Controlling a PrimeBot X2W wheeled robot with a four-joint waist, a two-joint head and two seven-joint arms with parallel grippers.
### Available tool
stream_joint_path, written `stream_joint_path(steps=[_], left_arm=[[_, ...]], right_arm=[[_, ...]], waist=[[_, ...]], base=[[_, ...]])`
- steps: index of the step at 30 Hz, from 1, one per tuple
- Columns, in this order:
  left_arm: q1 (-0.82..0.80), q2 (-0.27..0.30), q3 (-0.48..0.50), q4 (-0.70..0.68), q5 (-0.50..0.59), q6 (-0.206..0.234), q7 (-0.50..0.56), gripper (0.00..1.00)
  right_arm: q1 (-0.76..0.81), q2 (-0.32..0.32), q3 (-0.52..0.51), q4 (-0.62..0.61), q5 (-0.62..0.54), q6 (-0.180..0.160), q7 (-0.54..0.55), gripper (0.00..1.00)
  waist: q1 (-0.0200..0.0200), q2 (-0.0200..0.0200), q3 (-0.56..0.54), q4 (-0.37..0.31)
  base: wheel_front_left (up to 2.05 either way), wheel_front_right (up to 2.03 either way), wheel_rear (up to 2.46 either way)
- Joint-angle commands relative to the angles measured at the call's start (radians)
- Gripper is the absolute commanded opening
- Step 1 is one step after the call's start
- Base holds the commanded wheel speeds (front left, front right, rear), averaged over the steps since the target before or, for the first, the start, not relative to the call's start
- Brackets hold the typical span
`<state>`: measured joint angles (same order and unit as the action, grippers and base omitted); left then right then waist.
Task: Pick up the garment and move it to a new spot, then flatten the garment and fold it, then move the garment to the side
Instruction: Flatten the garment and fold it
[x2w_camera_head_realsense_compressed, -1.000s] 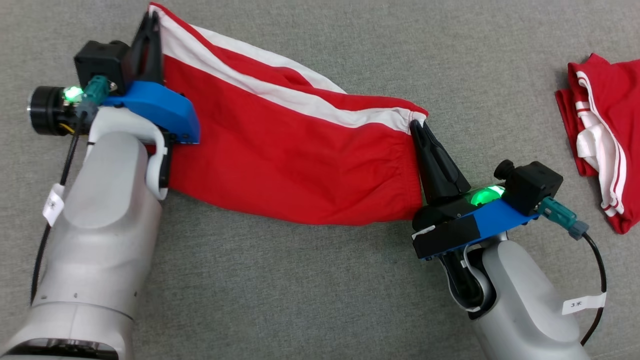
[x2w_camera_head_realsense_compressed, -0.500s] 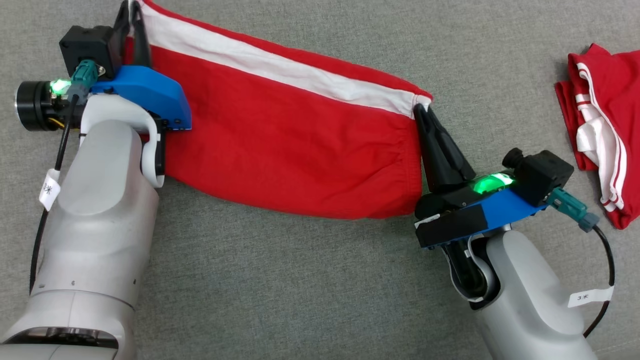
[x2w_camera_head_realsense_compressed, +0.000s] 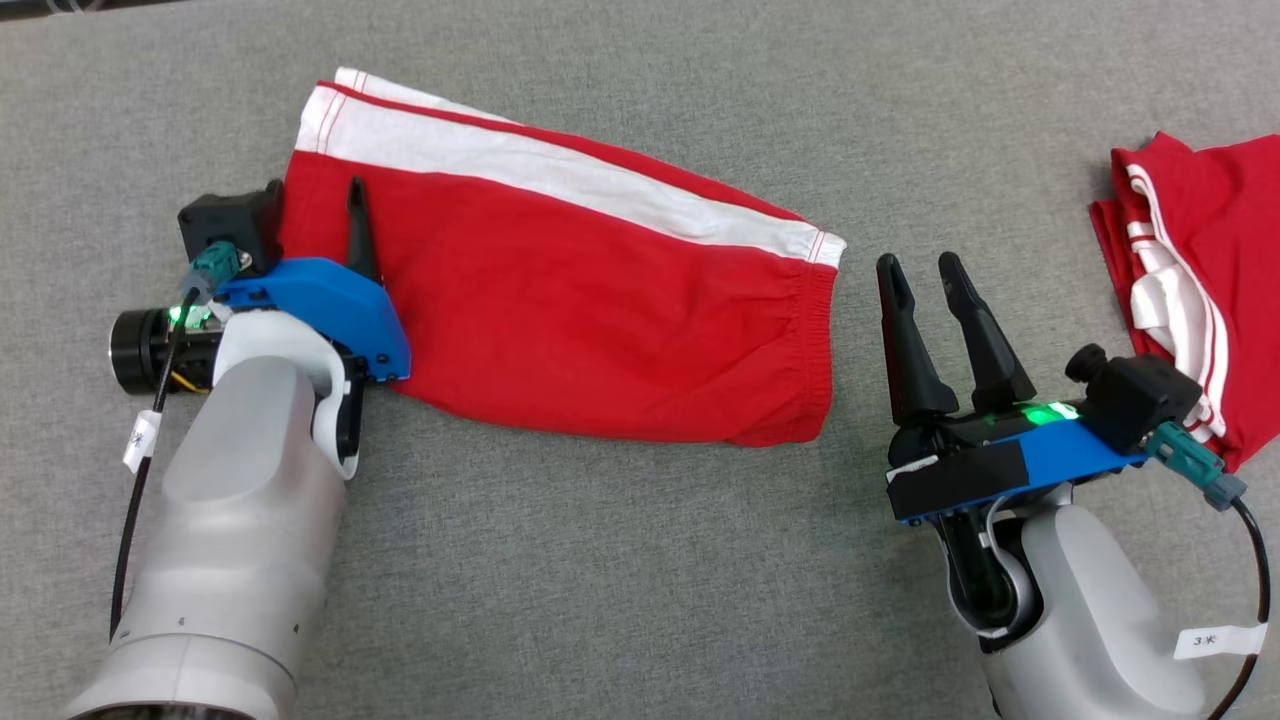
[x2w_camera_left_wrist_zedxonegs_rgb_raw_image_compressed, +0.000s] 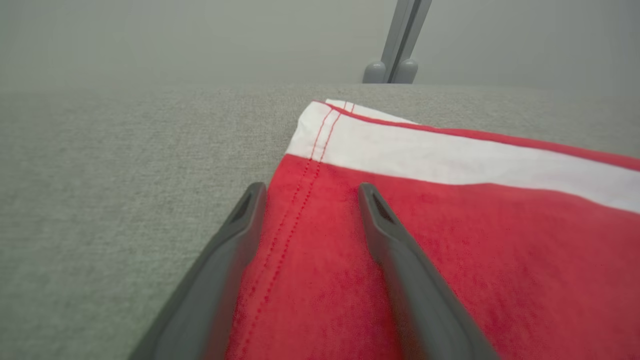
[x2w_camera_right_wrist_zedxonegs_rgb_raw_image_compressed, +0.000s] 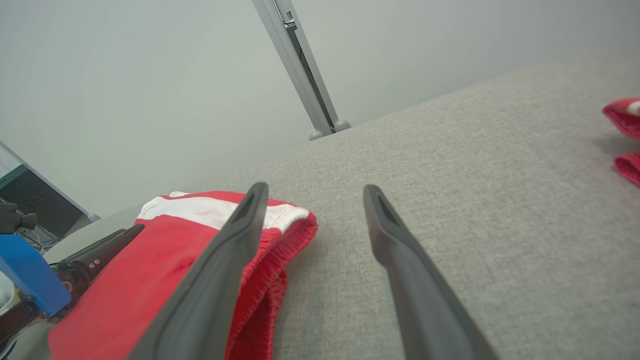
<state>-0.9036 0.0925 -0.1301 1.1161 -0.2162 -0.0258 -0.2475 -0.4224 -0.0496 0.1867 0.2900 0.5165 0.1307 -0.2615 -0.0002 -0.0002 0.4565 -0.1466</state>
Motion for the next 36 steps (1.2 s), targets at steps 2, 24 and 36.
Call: stream_joint_path(steps=[2, 24, 36], left_arm=[[0.012, 0.012, -0.002, 0.057, -0.001, 0.009, 0.018, 1.00], [0.088, 0.013, -0.036, 0.172, -0.038, -0.050, 0.108, 0.00], [0.267, -0.029, -0.036, 0.136, -0.074, -0.013, -0.005, 1.00]], right_arm=[[0.022, -0.003, -0.006, 0.004, -0.007, 0.000, -0.005, 1.00], [0.076, -0.003, 0.009, 0.032, -0.022, 0.000, -0.005, 1.00], [0.112, -0.004, 0.031, 0.153, -0.075, 0.000, -0.005, 1.00]], waist=[[0.0002, 0.0002, -0.017, -0.006], [0.0002, 0.0002, -0.132, 0.014], [0.0002, 0.0002, -0.239, 0.135]], base=[[0.00, 0.00, 0.00], [0.00, 0.00, 0.00], [0.00, 0.00, 0.00]])
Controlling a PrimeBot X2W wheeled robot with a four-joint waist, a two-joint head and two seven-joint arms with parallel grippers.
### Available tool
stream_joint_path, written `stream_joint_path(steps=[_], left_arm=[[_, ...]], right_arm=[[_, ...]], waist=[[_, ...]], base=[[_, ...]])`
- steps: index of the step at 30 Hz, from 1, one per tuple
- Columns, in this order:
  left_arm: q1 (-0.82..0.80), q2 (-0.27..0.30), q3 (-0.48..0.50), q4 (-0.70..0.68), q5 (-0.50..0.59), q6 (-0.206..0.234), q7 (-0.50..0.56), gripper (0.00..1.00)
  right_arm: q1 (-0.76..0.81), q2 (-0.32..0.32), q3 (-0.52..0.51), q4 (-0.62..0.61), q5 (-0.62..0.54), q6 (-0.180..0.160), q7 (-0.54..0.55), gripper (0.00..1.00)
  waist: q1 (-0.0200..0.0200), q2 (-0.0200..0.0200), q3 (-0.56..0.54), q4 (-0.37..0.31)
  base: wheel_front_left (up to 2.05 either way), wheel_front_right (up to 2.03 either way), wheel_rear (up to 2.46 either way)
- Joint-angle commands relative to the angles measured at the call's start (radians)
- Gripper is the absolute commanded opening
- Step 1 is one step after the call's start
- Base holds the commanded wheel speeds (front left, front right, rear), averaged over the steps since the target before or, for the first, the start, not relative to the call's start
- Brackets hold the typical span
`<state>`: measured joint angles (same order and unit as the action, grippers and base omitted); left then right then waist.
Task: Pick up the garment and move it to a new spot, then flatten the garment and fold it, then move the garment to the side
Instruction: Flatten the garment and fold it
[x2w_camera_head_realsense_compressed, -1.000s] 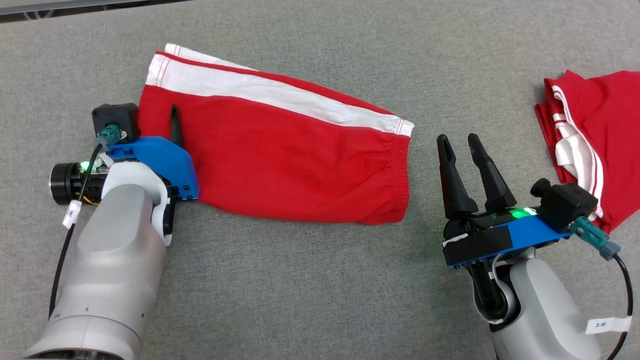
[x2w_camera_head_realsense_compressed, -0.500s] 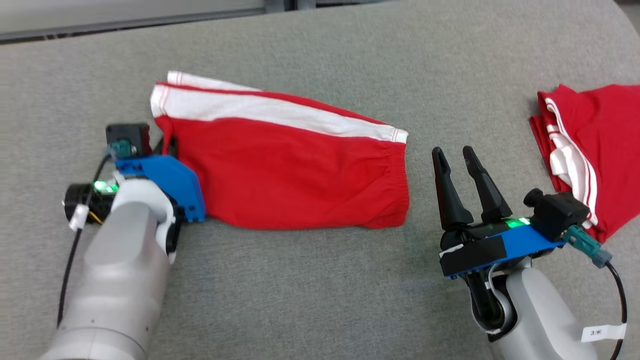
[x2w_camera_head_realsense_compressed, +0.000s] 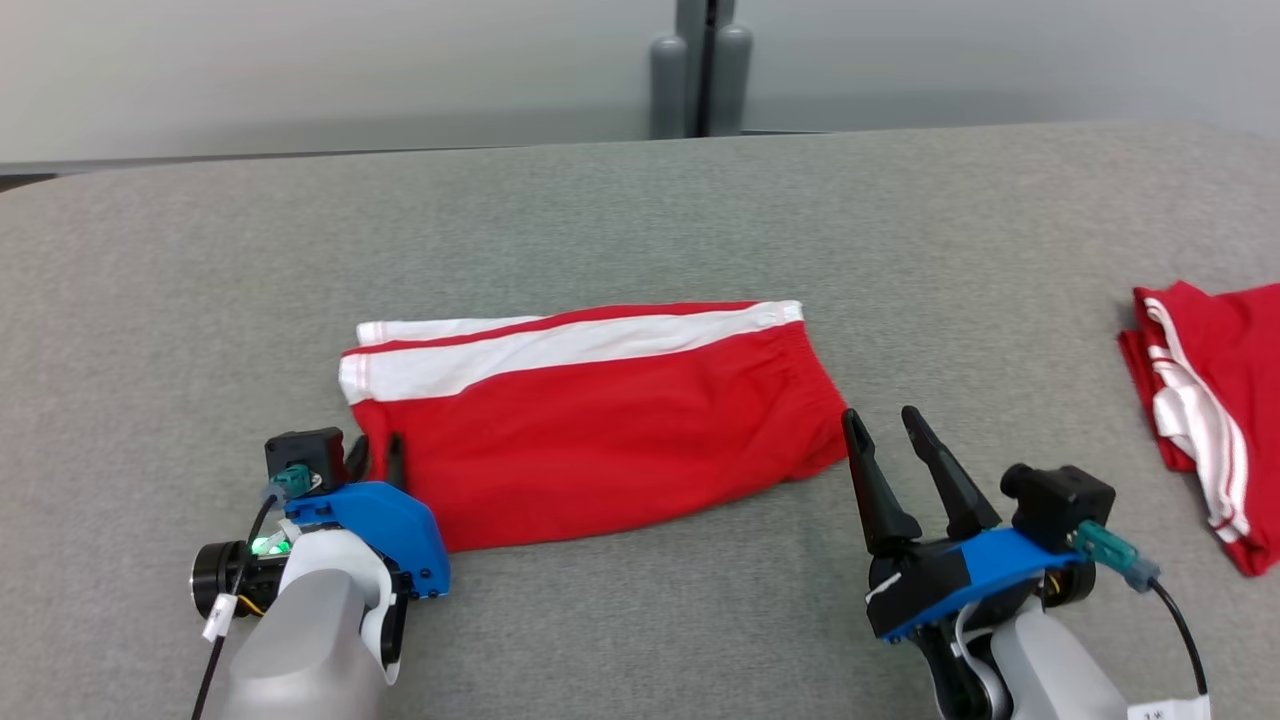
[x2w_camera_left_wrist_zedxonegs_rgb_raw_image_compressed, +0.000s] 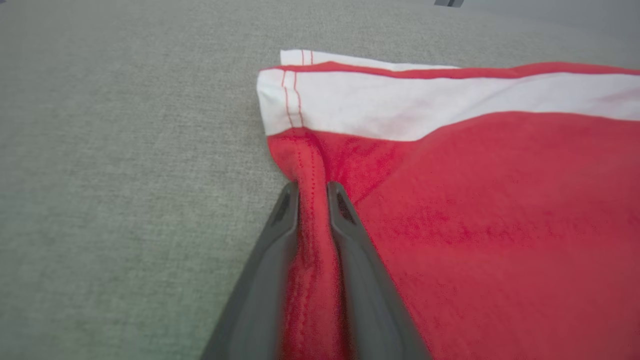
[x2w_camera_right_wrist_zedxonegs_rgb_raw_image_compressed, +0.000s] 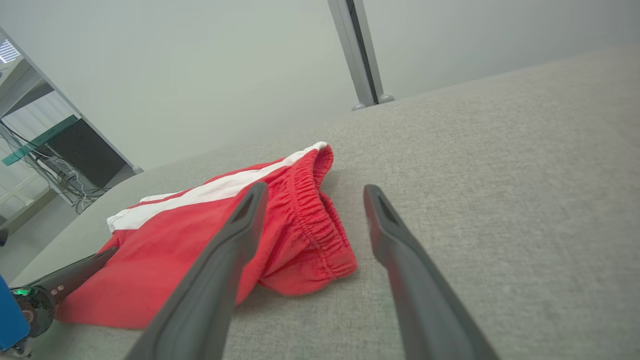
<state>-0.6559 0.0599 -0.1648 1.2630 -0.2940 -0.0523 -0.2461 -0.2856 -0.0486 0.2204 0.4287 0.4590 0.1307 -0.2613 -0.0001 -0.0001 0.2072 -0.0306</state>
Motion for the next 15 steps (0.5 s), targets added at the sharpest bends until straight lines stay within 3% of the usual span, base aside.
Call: stream_joint_path(steps=[1, 15], left_arm=[[0.027, 0.000, -0.007, -0.029, 0.006, 0.019, -0.012, 1.00], [0.152, -0.010, -0.109, -0.304, -0.030, 0.068, -0.019, 1.00]], right_arm=[[-0.038, -0.004, -0.006, 0.032, -0.025, 0.000, -0.005, 1.00], [-0.166, -0.005, -0.034, 0.412, -0.073, 0.000, -0.003, 1.00]], waist=[[0.0001, 0.0001, 0.013, 0.031], [0.0001, 0.0001, 0.026, 0.124]], base=[[0.00, 0.00, 0.00], [0.00, 0.00, 0.00]])
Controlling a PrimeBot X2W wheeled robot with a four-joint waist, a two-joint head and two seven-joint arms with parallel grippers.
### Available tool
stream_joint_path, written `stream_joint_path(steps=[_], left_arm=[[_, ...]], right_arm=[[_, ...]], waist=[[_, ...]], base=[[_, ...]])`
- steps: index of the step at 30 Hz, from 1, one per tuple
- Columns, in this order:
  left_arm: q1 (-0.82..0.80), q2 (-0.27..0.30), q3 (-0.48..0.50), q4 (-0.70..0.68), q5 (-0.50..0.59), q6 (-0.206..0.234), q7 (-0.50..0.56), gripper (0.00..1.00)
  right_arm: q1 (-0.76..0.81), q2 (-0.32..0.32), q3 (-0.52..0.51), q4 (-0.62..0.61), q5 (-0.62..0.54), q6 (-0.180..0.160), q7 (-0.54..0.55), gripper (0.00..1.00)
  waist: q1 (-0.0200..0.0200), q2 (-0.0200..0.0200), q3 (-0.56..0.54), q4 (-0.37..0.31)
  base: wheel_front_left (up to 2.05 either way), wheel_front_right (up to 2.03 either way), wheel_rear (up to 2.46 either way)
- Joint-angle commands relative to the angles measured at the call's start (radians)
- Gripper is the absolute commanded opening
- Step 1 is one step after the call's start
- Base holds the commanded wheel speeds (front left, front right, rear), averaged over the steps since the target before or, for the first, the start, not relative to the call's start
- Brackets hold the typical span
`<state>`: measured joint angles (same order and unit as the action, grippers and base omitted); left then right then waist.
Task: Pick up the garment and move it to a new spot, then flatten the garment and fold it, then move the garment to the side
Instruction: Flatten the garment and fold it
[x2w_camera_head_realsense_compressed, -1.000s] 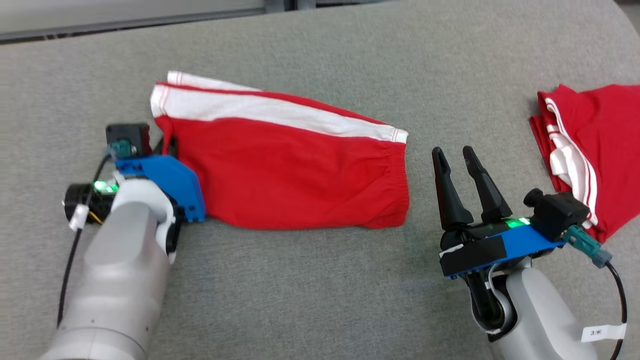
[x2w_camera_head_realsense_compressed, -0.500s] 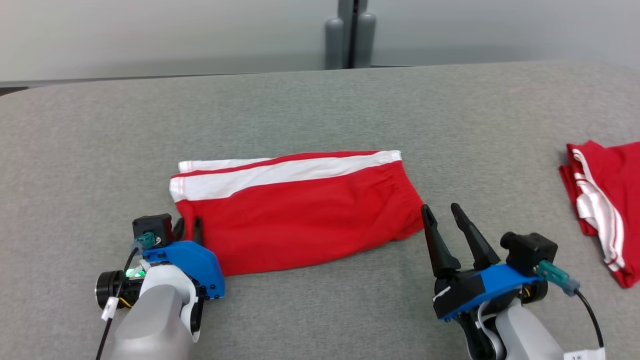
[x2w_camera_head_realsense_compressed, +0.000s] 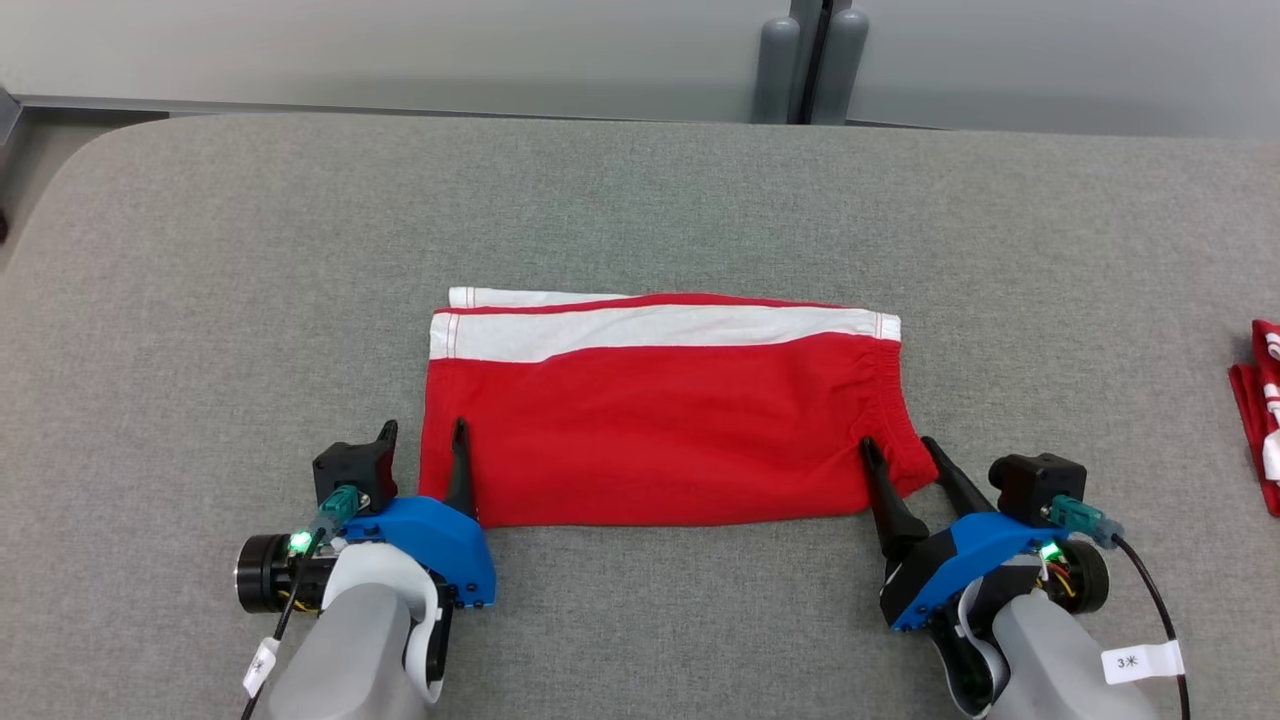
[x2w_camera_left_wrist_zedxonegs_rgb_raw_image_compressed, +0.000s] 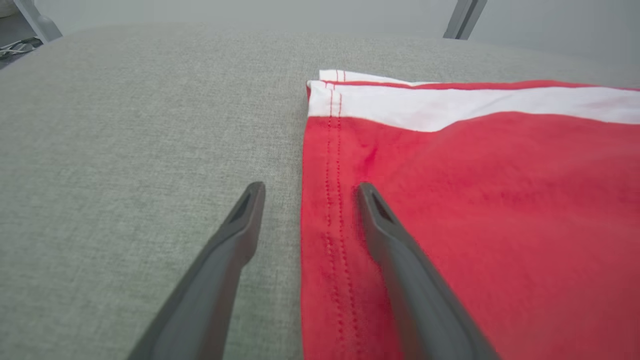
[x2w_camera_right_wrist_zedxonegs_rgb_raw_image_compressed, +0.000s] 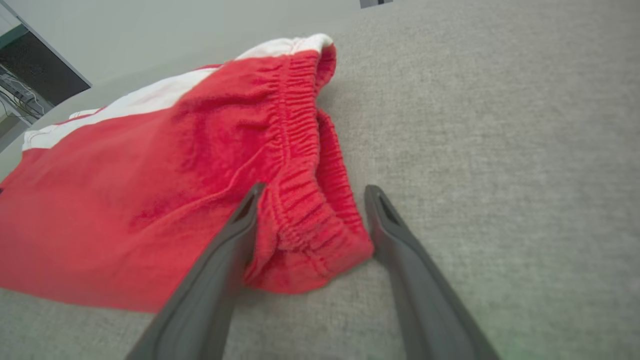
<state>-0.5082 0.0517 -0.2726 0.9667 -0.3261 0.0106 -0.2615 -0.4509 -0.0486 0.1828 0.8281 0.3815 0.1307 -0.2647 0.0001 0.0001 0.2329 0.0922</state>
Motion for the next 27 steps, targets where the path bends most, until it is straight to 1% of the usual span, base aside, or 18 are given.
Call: stream_joint_path(steps=[1, 2, 3, 4, 6, 10, 15, 21, 24, 27], left_arm=[[0.011, -0.001, -0.009, -0.021, 0.000, 0.011, -0.004, 1.00], [0.017, -0.001, -0.016, -0.030, -0.003, 0.016, -0.004, 1.00], [0.022, -0.002, -0.020, -0.039, -0.007, 0.019, -0.004, 1.00], [0.026, -0.002, -0.023, -0.051, -0.007, 0.024, -0.004, 1.00], [0.034, -0.001, -0.030, -0.065, -0.010, 0.032, -0.004, 1.00], [0.052, -0.002, -0.038, -0.090, -0.017, 0.038, -0.004, 1.00], [0.076, -0.001, -0.044, -0.106, -0.025, 0.044, -0.004, 1.00], [0.103, -0.001, -0.050, -0.118, -0.037, 0.045, -0.004, 1.00], [0.116, -0.001, -0.066, -0.123, -0.048, 0.041, -0.004, 1.00], [0.122, -0.001, -0.091, -0.131, -0.066, 0.037, -0.004, 1.00]], right_arm=[[0.001, -0.004, 0.014, 0.042, 0.018, 0.000, 0.003, 0.93], [0.003, -0.004, 0.027, 0.070, 0.022, 0.000, 0.005, 0.49], [0.006, -0.002, 0.046, 0.098, 0.031, 0.000, 0.005, 0.12], [0.007, 0.000, 0.063, 0.119, 0.048, 0.000, 0.008, 0.00], [0.007, 0.003, 0.093, 0.139, 0.070, 0.000, 0.009, 0.00], [0.000, 0.000, 0.096, 0.106, 0.113, 0.000, 0.006, 0.00], [0.013, -0.007, 0.026, 0.030, 0.112, 0.000, 0.001, 0.00], [0.036, -0.004, -0.071, -0.076, 0.056, 0.000, 0.000, 0.00], [0.028, -0.004, -0.058, -0.144, 0.027, 0.000, 0.000, 0.00], [0.007, -0.003, 0.004, -0.209, 0.012, 0.000, 0.000, 0.00]], waist=[[-0.0001, -0.0001, -0.001, 0.003], [-0.0001, -0.0001, -0.002, 0.003], [-0.0001, -0.0001, -0.003, 0.004], [-0.0001, -0.0001, -0.003, 0.003], [-0.0001, -0.0001, -0.004, 0.000], [-0.0001, -0.0001, -0.009, -0.013], [-0.0001, -0.0001, -0.028, -0.036], [-0.0001, -0.0001, -0.059, -0.058], [-0.0001, -0.0001, -0.067, -0.056], [-0.0001, -0.0001, -0.073, -0.034]], base=[[0.00, 0.00, 0.00], [0.00, 0.00, 0.00], [0.00, 0.00, 0.00], [0.00, 0.00, 0.00], [0.00, 0.00, 0.00], [0.00, 0.00, 0.00], [0.00, 0.00, 0.00], [0.00, 0.00, 0.00], [0.00, 0.00, 0.00], [0.00, 0.00, 0.00]])
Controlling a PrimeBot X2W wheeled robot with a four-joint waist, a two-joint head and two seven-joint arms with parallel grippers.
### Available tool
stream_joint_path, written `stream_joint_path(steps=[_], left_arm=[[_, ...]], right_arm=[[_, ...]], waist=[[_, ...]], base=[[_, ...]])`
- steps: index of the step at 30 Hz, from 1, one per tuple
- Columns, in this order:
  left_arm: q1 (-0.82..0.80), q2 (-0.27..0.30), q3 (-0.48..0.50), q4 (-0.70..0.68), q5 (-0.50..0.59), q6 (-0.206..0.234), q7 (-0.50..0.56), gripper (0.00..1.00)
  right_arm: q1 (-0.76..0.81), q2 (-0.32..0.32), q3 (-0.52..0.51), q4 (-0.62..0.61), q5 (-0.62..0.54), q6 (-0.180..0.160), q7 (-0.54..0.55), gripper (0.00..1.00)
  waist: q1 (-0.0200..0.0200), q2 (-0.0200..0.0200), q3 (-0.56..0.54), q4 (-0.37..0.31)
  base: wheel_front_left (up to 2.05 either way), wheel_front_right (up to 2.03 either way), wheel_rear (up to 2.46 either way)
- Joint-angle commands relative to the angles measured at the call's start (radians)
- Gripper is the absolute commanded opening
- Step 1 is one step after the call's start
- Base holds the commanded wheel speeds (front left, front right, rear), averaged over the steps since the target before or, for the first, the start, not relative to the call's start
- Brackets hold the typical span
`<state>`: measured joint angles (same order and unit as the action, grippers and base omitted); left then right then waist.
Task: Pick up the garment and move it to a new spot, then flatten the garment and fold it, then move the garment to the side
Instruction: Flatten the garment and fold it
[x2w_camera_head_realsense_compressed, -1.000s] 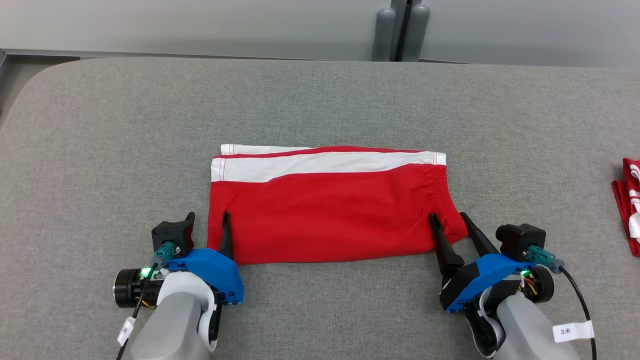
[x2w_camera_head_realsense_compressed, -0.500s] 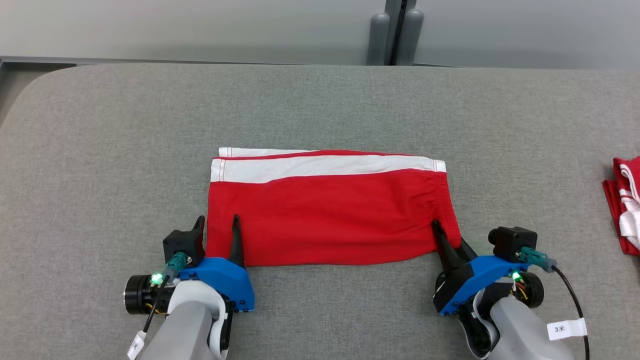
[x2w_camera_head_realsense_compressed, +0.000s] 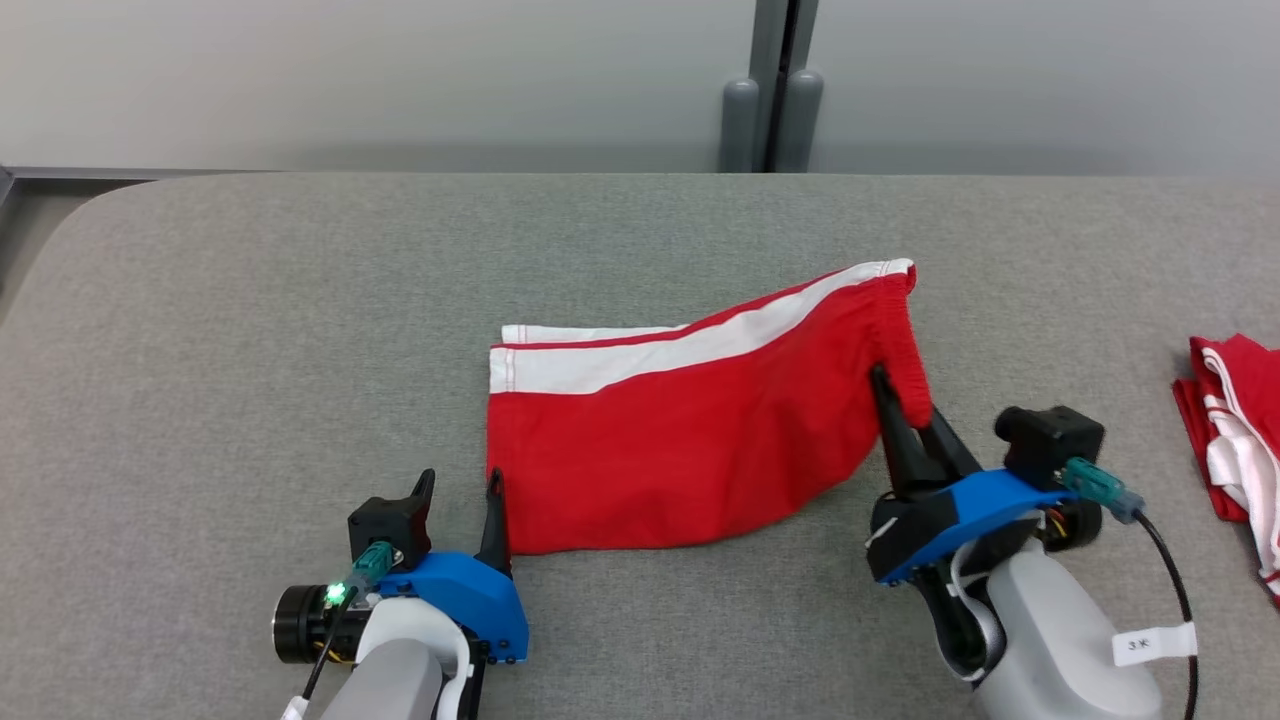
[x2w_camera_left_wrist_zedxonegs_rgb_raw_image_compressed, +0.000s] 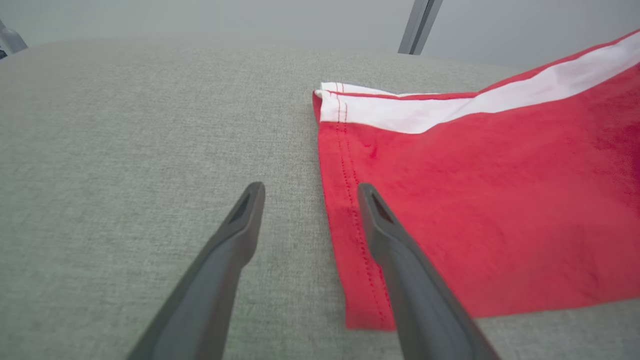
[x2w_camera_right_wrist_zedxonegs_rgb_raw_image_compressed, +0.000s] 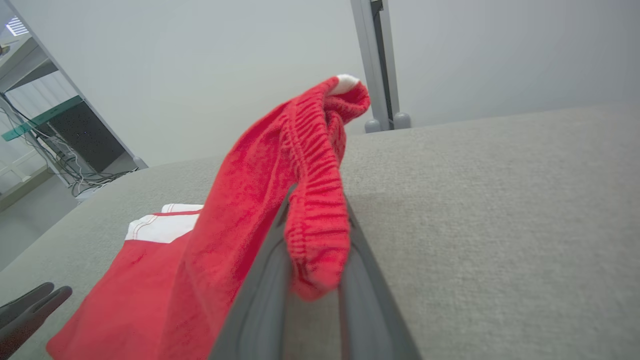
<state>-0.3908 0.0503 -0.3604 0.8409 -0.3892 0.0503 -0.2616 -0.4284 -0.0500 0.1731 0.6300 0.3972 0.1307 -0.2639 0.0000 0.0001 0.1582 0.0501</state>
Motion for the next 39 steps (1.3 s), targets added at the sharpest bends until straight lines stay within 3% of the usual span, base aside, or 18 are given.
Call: stream_joint_path(steps=[1, 5, 10, 15, 16, 17, 18, 19, 26, 36, 39], left_arm=[[0.007, 0.001, -0.011, -0.010, -0.011, 0.000, -0.004, 1.00], [0.016, 0.001, -0.060, -0.027, -0.044, 0.008, -0.004, 1.00], [0.013, 0.000, -0.125, -0.046, -0.080, 0.019, -0.004, 1.00], [0.011, 0.000, -0.193, -0.059, -0.114, 0.030, -0.004, 1.00], [0.011, 0.000, -0.203, -0.062, -0.117, 0.034, -0.004, 1.00], [0.011, 0.000, -0.213, -0.064, -0.121, 0.039, -0.004, 1.00], [0.009, 0.000, -0.222, -0.066, -0.126, 0.043, -0.004, 1.00], [0.007, 0.000, -0.225, -0.067, -0.130, 0.049, -0.004, 1.00], [0.002, -0.001, -0.193, -0.094, -0.104, 0.077, -0.004, 1.00], [0.061, 0.023, -0.038, -0.215, 0.048, 0.124, -0.004, 1.00], [0.091, 0.026, 0.011, -0.248, 0.089, 0.132, -0.004, 1.00]], right_arm=[[-0.022, -0.001, 0.046, -0.028, -0.005, 0.000, -0.001, 0.00], [-0.046, -0.002, 0.172, -0.049, 0.003, 0.000, -0.001, 0.00], [-0.089, -0.003, 0.302, 0.025, 0.003, 0.000, -0.001, 0.00], [-0.127, -0.003, 0.348, 0.117, 0.000, 0.000, -0.001, 0.00], [-0.132, -0.004, 0.351, 0.128, 0.005, 0.000, -0.001, 0.17], [-0.137, -0.003, 0.365, 0.132, 0.008, 0.000, -0.001, 0.50], [-0.139, -0.002, 0.375, 0.131, 0.017, 0.000, -0.001, 0.95], [-0.142, -0.003, 0.385, 0.121, 0.033, 0.000, -0.001, 1.00], [-0.126, -0.004, 0.362, 0.012, 0.058, 0.000, -0.001, 1.00], [0.024, -0.002, -0.037, -0.129, -0.162, 0.000, 0.000, 1.00], [0.073, -0.002, -0.100, -0.145, -0.206, 0.000, -0.001, 1.00]], waist=[[0.0000, -0.0001, 0.001, 0.019], [0.0000, -0.0001, 0.003, 0.085], [0.0000, -0.0001, 0.007, 0.193], [0.0000, -0.0001, 0.017, 0.287], [0.0000, -0.0001, 0.018, 0.299], [0.0000, -0.0001, 0.019, 0.309], [0.0000, -0.0001, 0.020, 0.316], [0.0000, -0.0001, 0.020, 0.318], [0.0000, -0.0001, 0.010, 0.259], [0.0000, -0.0001, -0.015, 0.084], [0.0000, -0.0001, -0.026, 0.041]], base=[[0.00, 0.00, 0.00], [0.00, 0.00, 0.00], [0.00, 0.00, 0.00], [0.00, 0.00, 0.00], [0.00, 0.00, 0.00], [0.00, 0.00, 0.00], [0.00, 0.00, 0.00], [0.00, 0.00, 0.00], [0.00, 0.00, 0.00], [0.00, 0.00, 0.00], [0.00, 0.00, 0.00]])
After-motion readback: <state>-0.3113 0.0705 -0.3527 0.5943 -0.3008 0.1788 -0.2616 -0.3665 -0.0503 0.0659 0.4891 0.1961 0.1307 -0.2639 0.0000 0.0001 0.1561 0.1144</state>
